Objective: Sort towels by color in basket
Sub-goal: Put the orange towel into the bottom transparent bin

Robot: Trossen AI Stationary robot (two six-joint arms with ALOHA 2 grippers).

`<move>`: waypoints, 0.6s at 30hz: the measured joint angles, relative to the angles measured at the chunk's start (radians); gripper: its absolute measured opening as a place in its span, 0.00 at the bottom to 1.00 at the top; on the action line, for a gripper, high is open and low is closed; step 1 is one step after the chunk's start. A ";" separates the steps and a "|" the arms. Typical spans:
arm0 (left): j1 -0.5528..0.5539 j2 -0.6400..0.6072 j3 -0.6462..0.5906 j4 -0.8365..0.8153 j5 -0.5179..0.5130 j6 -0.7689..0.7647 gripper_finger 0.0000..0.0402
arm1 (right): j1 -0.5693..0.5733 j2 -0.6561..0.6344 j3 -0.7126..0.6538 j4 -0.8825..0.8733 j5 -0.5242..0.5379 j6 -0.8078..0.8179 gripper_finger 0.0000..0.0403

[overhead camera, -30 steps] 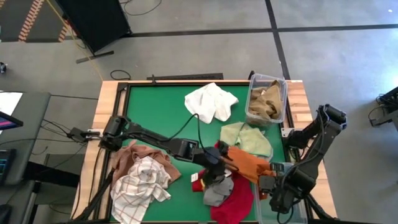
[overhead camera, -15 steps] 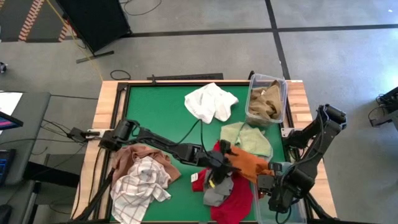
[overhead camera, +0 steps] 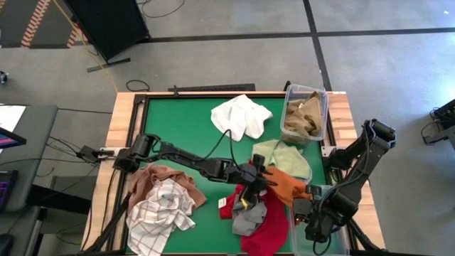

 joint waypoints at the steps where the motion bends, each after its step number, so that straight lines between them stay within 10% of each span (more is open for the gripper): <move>1: 0.000 0.000 0.000 -0.002 0.006 0.006 0.44 | 0.000 0.000 0.000 0.000 0.000 0.002 0.14; 11: -0.002 0.000 0.000 -0.002 0.057 0.076 0.03 | -0.018 0.000 0.000 -0.023 -0.001 0.036 0.14; 18: -0.003 0.000 0.020 -0.011 0.069 0.103 0.01 | -0.018 0.000 0.045 -0.091 -0.001 0.053 0.29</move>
